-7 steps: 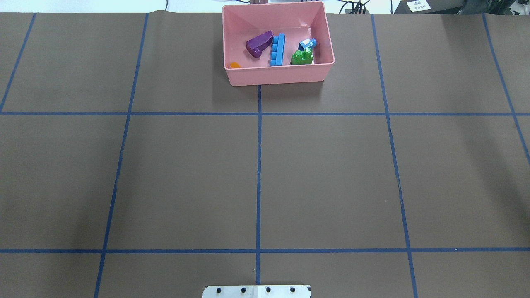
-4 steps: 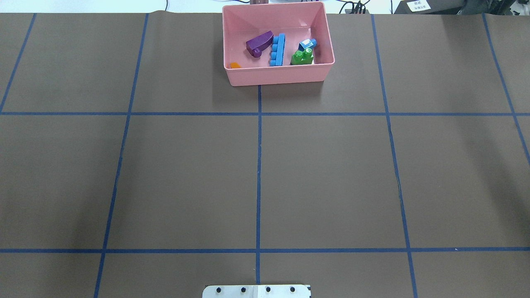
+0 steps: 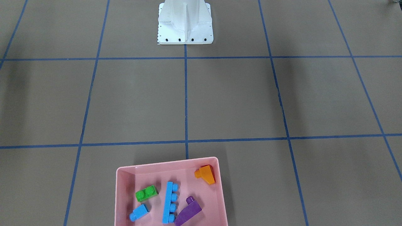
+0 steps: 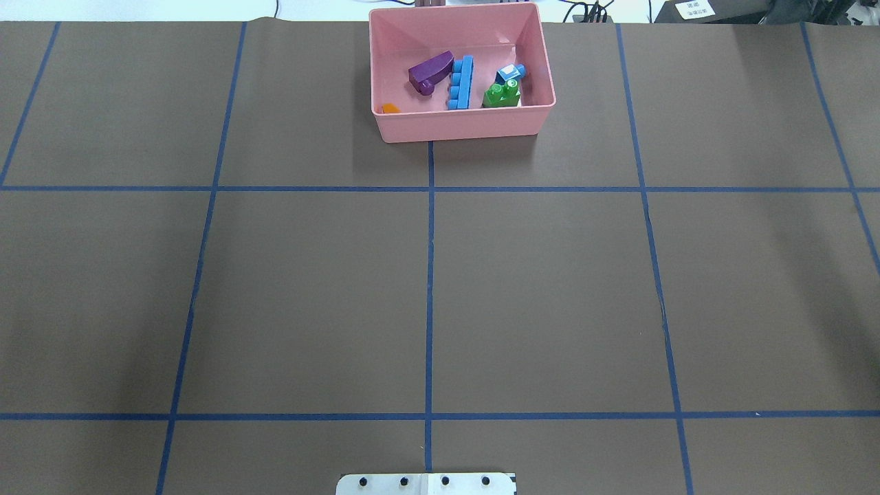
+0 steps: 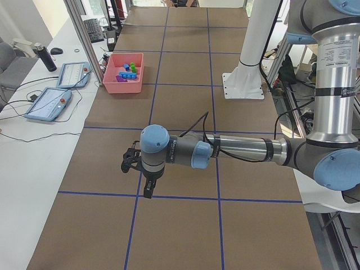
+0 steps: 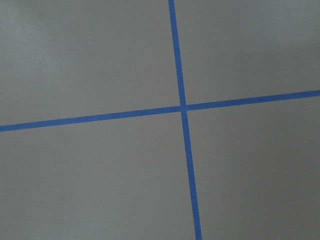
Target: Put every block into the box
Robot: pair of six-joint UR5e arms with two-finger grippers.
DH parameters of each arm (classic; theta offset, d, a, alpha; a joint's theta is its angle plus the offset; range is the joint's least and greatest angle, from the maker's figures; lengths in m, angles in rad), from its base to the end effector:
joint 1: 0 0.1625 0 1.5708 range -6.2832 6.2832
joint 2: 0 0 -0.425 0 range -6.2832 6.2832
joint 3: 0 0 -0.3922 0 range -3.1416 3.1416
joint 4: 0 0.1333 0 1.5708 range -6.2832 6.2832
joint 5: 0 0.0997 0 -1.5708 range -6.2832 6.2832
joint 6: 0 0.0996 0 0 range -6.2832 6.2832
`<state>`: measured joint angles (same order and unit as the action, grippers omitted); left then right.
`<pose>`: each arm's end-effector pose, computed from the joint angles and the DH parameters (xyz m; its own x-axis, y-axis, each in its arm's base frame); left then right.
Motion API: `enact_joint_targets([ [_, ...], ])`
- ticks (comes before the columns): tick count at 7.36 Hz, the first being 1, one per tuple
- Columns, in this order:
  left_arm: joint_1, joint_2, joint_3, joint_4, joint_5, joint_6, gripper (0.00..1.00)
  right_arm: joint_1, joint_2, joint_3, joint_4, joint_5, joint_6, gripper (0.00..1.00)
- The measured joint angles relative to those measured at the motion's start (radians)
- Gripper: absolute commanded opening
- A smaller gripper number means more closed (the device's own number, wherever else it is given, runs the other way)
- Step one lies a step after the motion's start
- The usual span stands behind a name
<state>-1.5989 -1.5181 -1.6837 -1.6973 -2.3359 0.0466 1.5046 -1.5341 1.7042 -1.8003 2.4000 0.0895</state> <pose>-0.0778 -0.4784 0.6154 0.7251 0.1539 -0.6712 -0.0062 0.9761 0.2171 0.0268 -0.5005 0.5939 0.6801 0.0880 0.7278 0.0053 0.9922 -0.1249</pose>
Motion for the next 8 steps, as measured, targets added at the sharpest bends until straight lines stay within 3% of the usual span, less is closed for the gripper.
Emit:
enact_joint_targets([
  [8, 0.0, -0.009, 0.015, -0.032, -0.009, 0.006, 1.0, -0.015, 0.014, 0.007, 0.049, -0.008, 0.066, 1.0],
])
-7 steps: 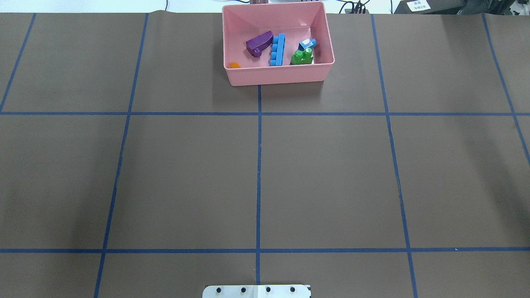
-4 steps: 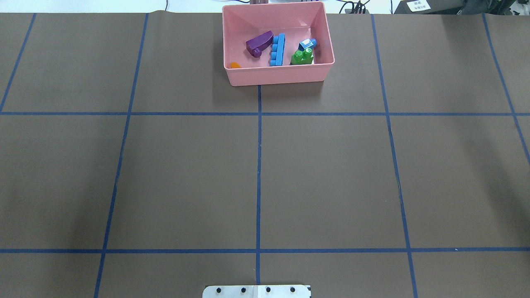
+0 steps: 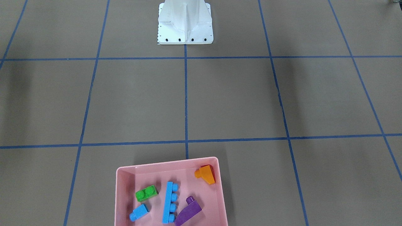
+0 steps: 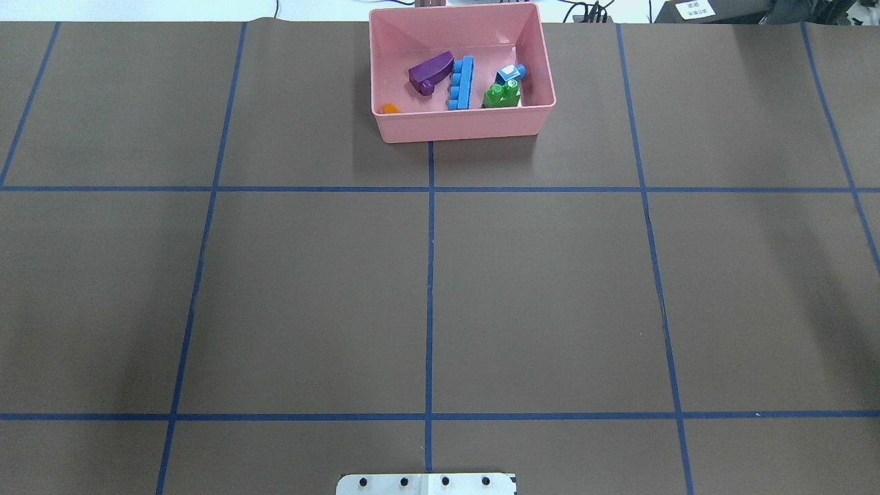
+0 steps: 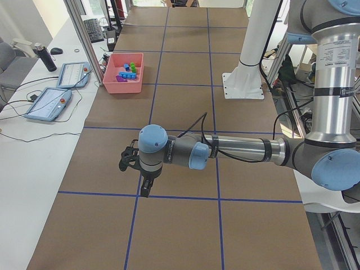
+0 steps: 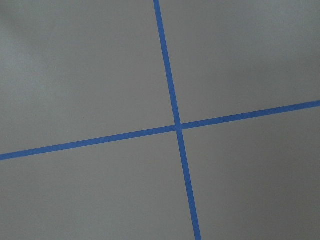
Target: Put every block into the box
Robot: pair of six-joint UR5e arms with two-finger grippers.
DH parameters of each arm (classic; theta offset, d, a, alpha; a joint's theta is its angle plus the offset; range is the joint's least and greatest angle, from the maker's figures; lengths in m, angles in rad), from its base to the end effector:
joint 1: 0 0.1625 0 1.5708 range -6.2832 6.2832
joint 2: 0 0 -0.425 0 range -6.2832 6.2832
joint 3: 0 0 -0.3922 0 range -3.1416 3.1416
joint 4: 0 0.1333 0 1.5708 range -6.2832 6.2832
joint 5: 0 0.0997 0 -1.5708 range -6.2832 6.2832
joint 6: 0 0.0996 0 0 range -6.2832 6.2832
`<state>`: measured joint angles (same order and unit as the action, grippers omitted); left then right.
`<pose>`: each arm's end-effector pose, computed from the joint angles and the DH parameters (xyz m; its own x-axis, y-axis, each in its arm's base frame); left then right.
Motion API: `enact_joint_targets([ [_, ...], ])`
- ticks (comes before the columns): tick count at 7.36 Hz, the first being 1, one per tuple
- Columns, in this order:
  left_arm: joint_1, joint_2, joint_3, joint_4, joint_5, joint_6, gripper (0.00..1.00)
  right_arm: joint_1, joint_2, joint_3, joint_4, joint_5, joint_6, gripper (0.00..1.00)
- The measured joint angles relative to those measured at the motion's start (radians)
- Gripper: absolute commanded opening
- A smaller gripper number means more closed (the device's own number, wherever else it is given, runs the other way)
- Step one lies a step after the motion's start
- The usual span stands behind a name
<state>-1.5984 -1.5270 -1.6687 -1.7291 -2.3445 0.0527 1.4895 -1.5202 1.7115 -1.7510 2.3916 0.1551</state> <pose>-0.0771 -0.4836 0.6145 0.7195 0.1788 -0.6710 -0.0109 0.9691 0.2465 0.0191 -0.5102 0.5792 0.6831 0.0913 0.7246 -0.0246 0.9945 -0.1021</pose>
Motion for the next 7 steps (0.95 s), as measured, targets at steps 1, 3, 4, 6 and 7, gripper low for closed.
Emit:
enact_joint_targets([
  [1, 0.0, 0.001, 0.001, -0.005, 0.0, -0.002, 1.0, 0.0, -0.003, -0.002, 0.0, 0.0, 0.0, 1.0],
  [3, 0.002, 0.0, 0.0, -0.007, 0.002, -0.01, 1.0, 0.0, -0.006, -0.007, 0.001, 0.0, -0.002, 1.0],
  [4, 0.005, -0.002, -0.001, -0.006, 0.002, -0.013, 1.0, 0.0, -0.009, -0.014, 0.002, -0.004, -0.005, 1.0],
  [6, 0.019, -0.02, 0.0, -0.001, 0.006, -0.042, 1.0, -0.001, -0.01, -0.026, 0.011, -0.016, -0.007, 1.0],
  [7, 0.027, -0.024, 0.0, -0.001, 0.008, -0.066, 1.0, -0.001, -0.011, -0.033, 0.014, -0.017, -0.008, 1.0],
])
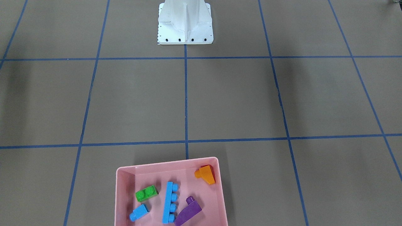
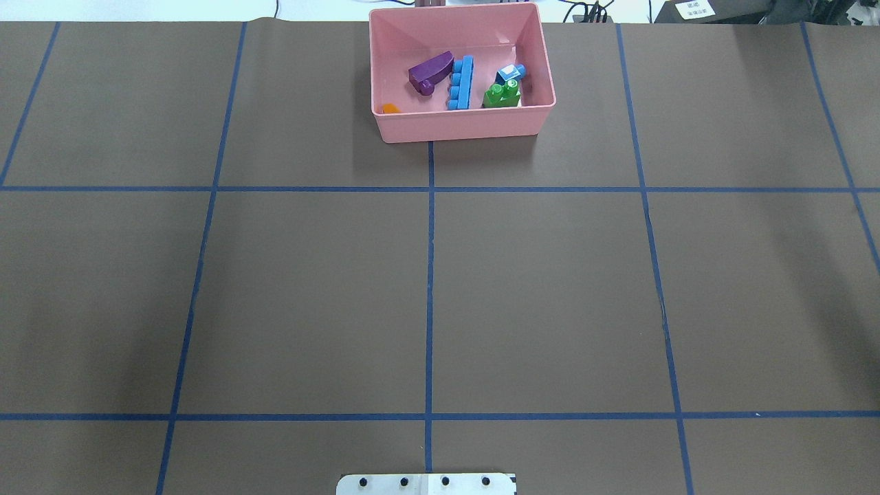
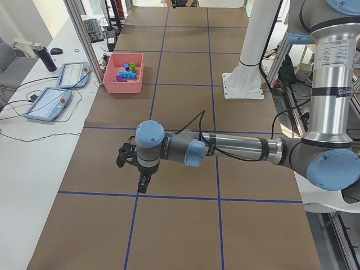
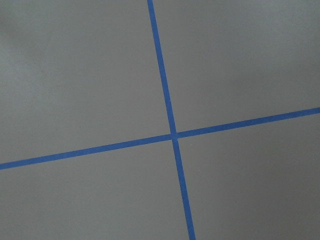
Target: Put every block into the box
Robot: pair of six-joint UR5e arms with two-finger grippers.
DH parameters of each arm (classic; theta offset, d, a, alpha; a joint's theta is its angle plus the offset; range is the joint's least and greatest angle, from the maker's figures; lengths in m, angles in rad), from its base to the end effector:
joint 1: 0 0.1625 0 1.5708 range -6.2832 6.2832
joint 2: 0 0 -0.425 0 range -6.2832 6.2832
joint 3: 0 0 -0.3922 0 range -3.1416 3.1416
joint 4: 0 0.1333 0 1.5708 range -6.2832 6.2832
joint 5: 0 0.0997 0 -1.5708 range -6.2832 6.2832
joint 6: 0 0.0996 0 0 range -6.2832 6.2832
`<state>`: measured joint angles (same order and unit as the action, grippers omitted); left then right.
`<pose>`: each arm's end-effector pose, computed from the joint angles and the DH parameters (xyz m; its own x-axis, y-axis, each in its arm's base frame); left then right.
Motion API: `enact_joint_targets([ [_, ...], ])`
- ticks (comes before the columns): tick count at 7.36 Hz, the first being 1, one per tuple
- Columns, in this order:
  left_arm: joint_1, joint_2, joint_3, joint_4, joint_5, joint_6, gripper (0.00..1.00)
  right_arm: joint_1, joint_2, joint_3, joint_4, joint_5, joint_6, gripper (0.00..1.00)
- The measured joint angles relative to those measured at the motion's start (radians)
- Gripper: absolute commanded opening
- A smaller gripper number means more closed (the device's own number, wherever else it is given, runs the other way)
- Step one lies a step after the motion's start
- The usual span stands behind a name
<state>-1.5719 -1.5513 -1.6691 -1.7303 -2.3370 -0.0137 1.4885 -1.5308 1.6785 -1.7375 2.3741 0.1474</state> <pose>-0.0648 -0.4964 0.6027 0.7206 0.1496 -0.6770 0.0109 0.9739 0.2268 0.0200 -0.5067 0.6005 0.6977 0.1034 0.7089 -0.0205 0.9920 -0.1245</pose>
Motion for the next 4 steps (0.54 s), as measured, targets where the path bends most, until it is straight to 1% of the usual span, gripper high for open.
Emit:
enact_joint_targets([
  [4, 0.01, -0.003, -0.009, -0.002, -0.005, -0.021, 1.0, 0.0, 0.005, -0.017, 0.003, -0.001, 0.0, 1.0],
])
